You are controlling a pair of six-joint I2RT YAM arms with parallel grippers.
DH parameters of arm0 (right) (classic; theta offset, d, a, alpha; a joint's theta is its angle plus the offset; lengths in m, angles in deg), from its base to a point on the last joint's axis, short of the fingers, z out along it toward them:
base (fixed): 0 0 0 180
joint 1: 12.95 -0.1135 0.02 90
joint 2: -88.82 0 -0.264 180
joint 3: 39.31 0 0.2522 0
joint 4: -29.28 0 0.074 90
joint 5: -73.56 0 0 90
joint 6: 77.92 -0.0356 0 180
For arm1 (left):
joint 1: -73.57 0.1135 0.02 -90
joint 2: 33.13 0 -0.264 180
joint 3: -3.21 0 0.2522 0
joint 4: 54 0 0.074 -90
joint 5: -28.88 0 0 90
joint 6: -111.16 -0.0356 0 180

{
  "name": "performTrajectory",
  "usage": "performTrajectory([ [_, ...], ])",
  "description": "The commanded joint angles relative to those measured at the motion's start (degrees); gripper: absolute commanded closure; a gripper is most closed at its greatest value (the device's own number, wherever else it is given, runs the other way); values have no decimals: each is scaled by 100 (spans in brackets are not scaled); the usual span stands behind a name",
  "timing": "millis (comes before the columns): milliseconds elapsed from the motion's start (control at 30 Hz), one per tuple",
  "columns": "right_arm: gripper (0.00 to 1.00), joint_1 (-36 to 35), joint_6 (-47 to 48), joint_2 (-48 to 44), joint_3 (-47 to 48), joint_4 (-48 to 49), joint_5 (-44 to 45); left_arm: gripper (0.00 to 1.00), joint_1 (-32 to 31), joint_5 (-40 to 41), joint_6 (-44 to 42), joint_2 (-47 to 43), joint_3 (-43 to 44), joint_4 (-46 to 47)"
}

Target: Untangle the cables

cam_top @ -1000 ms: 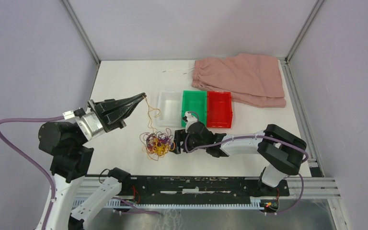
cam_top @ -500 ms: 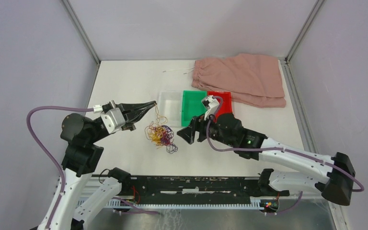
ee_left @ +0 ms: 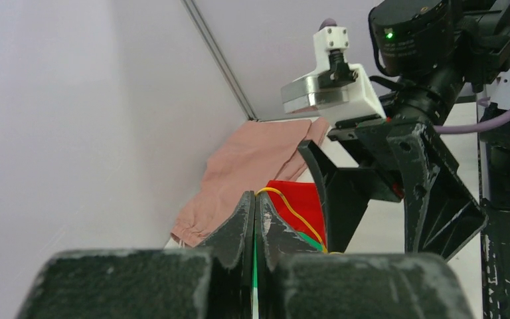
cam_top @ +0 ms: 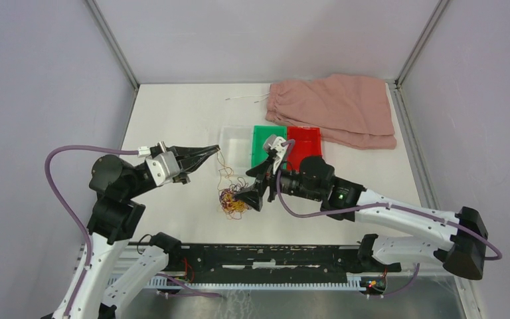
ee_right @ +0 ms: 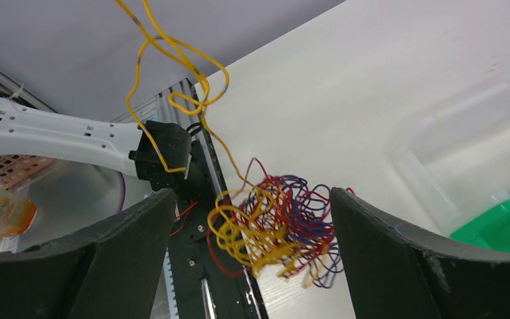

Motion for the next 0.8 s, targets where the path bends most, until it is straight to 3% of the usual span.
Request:
performTrajectory([
  [0,5,-92,325,487,431,909,-732,97,1,-236,-161,16,330,-117],
  [200,11,-218,496,1079,845,1087,-773,97,-2,-485,-106,211,652,-353],
  [400,30,-226,217,1653,1032,1492,-752,97,-3,-594,47,320,935,-353],
  [767,42,-228,-583,2384,406,2732,-333,97,-3,-664,591,544,1766,-166],
])
